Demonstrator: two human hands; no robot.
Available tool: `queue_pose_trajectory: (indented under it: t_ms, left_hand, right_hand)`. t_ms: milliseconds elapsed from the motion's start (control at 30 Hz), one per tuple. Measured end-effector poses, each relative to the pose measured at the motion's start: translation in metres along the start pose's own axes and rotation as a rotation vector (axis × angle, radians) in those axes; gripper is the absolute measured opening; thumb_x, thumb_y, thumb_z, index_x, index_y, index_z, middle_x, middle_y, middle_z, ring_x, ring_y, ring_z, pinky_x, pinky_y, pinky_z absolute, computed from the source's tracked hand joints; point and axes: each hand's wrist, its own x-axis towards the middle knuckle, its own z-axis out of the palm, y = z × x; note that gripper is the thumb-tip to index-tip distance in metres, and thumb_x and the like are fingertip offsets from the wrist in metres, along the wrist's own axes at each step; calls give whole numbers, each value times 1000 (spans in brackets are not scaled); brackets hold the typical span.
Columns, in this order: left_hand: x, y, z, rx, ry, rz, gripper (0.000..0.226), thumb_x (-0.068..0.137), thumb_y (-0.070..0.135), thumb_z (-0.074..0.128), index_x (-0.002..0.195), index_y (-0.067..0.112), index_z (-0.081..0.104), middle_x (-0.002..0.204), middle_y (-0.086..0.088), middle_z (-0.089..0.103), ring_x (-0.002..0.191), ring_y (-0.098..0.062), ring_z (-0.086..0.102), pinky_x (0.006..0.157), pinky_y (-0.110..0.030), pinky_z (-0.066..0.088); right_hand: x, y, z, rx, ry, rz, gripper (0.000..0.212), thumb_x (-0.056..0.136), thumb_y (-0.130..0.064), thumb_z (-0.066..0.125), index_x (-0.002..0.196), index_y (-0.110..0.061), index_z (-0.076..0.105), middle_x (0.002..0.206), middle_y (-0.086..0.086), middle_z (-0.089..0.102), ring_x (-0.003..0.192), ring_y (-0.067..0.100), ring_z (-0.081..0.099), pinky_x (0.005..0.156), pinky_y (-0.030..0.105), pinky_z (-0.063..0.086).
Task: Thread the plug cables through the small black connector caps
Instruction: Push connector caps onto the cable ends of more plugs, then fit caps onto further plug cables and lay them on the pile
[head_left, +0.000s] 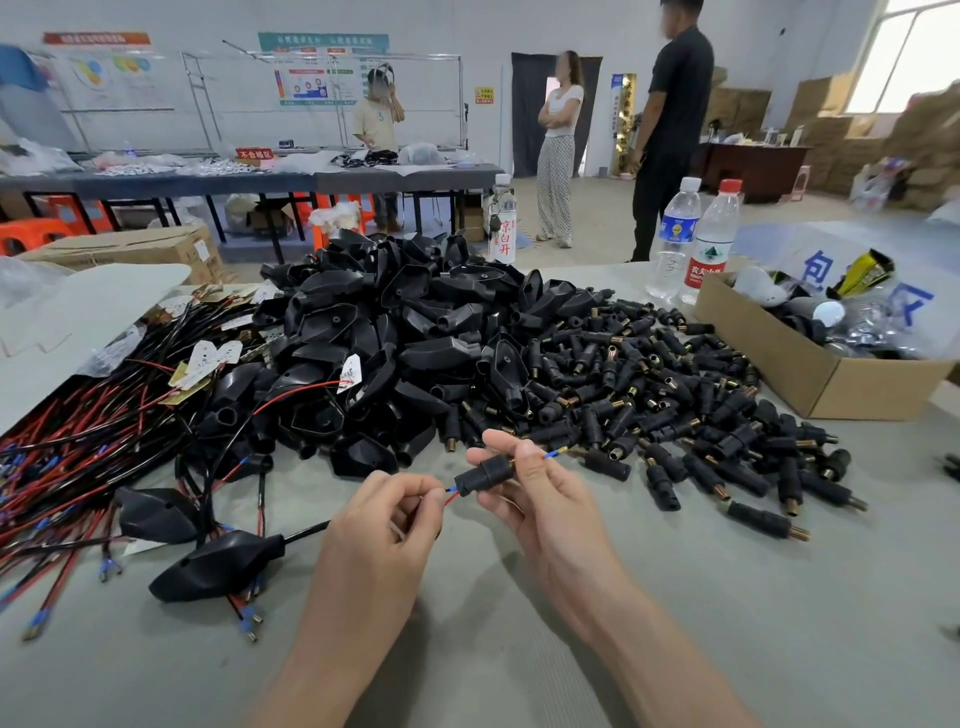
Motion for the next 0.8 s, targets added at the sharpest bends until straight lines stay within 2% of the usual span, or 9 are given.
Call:
queue_pose_trajectory:
  t_ms: [167,367,533,700,800]
  left_hand:
    - [-1,0,5,-74,-20,-85,11,88,34,65,86,45,66,72,13,64,56,-5,54,52,-9,38]
    - [-2,1,7,-118,-6,-144,14,91,30,65,83,43,66,66,15,64,55,-3,54,52,-9,39]
    - [-3,3,6,-119,-15,-120,12,92,32,64,84,40,66,68,16,64,59,-4,56,55,-8,39]
    - [-2,6,6,-176,5,-127,11,91,35,67,91,45,66,75,17,67,63,-4,60,59,-8,43]
    - [-2,7,5,-218,20,-147,7,89,35,70,89,41,65,77,13,70,68,-7,64,61,-10,46]
  right_hand:
    - [-2,-1,2,-33,34,-52,37,98,-34,46,115,-11,69,113,7,74,97,15,71,80,23,55]
    - [-4,0,4,5,31,-27,33,103,-28,44,113,-11,70,116,6,74,101,16,69,83,24,55]
    - [-4,0,6,57,-11,16,38,93,-35,50,114,-10,69,117,8,73,101,16,71,83,23,55]
    - [-4,-3,3,157,-5,42,41,92,-34,52,118,-6,66,117,10,73,101,17,72,82,23,57]
    - [-4,-5,4,197,11,54,39,94,-32,51,117,-5,67,116,10,73,98,15,72,79,22,57]
